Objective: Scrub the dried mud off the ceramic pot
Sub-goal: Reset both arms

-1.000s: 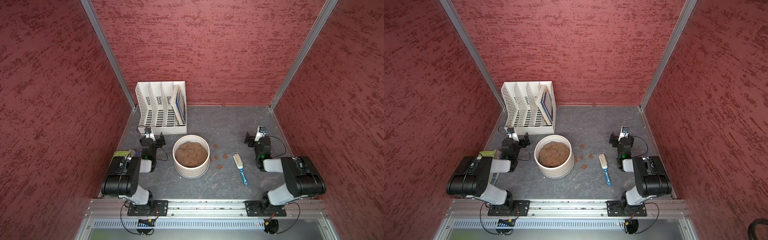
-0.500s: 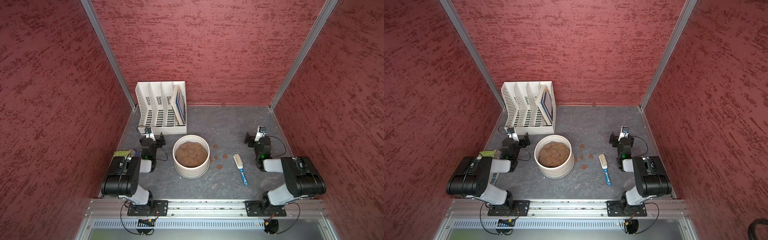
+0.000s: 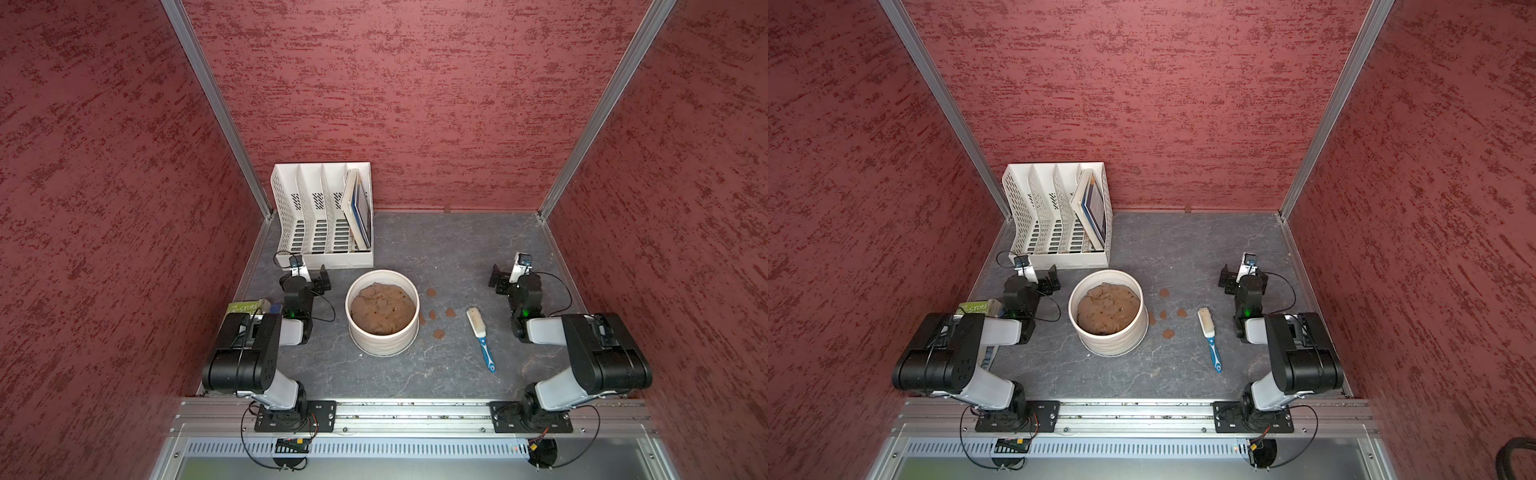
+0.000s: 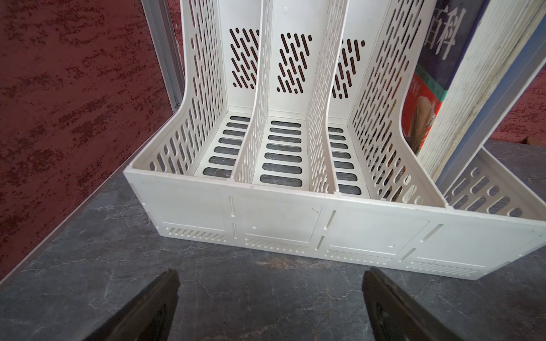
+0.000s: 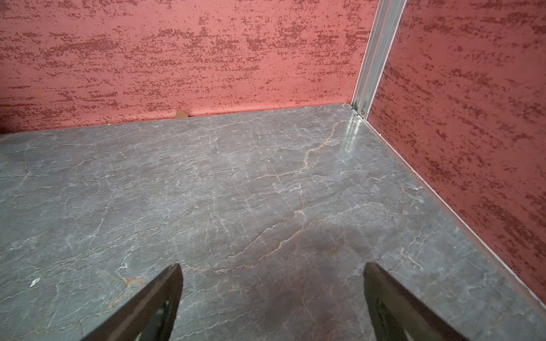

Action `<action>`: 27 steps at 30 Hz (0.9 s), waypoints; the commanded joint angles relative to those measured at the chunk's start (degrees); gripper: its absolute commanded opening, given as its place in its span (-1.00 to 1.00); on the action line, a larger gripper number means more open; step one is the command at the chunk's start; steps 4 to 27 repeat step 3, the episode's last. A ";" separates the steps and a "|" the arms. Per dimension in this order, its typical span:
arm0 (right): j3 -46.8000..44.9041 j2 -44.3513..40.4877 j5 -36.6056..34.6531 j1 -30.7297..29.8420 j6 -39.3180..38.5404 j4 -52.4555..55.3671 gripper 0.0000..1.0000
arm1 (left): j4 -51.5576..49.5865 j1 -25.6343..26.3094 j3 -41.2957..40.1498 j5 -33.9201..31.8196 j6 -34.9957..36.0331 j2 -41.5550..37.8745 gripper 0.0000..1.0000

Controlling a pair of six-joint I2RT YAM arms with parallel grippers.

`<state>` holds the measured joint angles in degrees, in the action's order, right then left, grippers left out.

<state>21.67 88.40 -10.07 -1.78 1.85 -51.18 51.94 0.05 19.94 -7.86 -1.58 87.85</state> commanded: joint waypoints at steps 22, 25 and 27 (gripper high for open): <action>-0.37 -0.35 1.13 -0.22 -0.71 -1.81 0.97 | 1.38 -0.05 0.77 0.17 0.71 -0.22 1.00; -0.37 -0.35 1.13 -0.22 -0.71 -1.81 0.97 | 1.38 -0.05 0.77 0.17 0.71 -0.22 1.00; -0.37 -0.35 1.13 -0.22 -0.71 -1.81 0.97 | 1.38 -0.05 0.77 0.17 0.71 -0.22 1.00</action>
